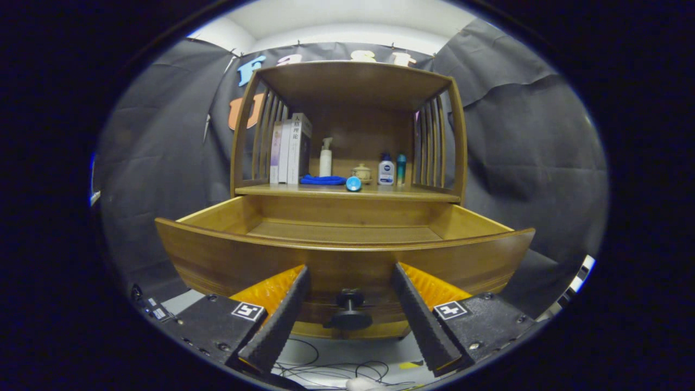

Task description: Pull open the drawer, take out the items inside it, and place them on the countertop above the cabinet.

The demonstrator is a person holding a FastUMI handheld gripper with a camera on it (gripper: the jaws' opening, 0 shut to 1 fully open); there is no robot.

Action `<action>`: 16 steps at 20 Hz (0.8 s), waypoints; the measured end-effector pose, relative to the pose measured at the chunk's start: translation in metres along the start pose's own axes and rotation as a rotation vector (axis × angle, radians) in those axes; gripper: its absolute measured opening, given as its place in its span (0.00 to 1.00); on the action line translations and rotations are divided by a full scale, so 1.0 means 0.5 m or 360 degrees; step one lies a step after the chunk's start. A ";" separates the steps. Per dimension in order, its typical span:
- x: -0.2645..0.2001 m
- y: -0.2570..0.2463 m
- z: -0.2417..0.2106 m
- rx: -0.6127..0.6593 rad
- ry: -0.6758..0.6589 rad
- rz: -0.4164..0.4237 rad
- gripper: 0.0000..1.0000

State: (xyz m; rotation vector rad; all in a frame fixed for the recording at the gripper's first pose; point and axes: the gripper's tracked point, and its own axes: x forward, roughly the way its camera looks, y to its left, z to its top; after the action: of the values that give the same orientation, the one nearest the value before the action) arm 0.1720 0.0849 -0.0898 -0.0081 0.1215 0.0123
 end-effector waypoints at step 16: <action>0.098 -0.008 0.052 0.0010 0.0016 0.0003 0.99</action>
State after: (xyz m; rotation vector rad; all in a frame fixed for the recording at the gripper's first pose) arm 0.2237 0.0815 -0.0697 -0.0015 0.1314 0.0137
